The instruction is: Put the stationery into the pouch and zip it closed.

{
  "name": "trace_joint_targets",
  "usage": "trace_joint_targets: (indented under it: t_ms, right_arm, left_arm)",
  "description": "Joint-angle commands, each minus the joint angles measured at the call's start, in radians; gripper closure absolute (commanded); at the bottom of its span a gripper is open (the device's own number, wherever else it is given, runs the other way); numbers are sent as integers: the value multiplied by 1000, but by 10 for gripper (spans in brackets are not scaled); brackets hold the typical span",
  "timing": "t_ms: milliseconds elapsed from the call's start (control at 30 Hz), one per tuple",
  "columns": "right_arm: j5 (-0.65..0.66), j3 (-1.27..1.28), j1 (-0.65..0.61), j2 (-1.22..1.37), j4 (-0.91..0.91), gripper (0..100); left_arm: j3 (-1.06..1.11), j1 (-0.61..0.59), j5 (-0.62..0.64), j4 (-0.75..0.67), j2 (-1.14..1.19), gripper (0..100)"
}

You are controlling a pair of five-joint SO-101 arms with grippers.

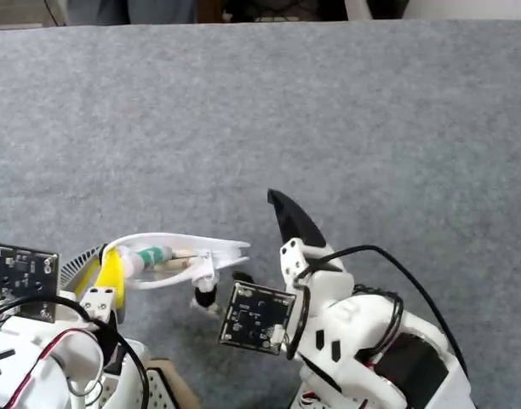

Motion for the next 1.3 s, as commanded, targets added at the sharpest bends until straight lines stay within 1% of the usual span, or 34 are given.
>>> trace_joint_targets:
  t_ms: [0,67,133,200,300,367,500,633,1000,1067,1200,1267]
  right_arm:
    - [9,-67,-5,1,-34,576]
    - [8,-68,-9,2,-35,576]
    - [-6,-56,-23,10,-75,584]
    - [-74,-13,-40,10,-164,618]
    - [-195,25,-44,2,-272,721]
    - [-244,30,-44,1,-285,795]
    - [-262,30,-46,1,-284,907]
    - [-259,31,-46,1,-282,982]
    - [-256,84,-43,1,-279,986]
    - [-256,81,-41,1,-262,986]
    - [-256,85,-41,1,-222,986]
    - [-258,85,-41,1,-216,986]
  left_arm:
    - [13,15,-2,-21,9,973]
    - [13,15,0,-21,9,973]
    - [13,15,2,-26,8,973]
    - [13,15,2,-25,8,973]
    - [15,16,2,-21,9,973]
    - [15,16,2,-21,9,973]
    - [28,16,2,-26,9,973]
    - [30,16,2,-26,9,973]
    - [15,15,3,-31,6,965]
    - [-10,15,3,-32,2,923]
    - [-85,15,3,-25,6,787]
    - [-107,15,3,-25,8,749]
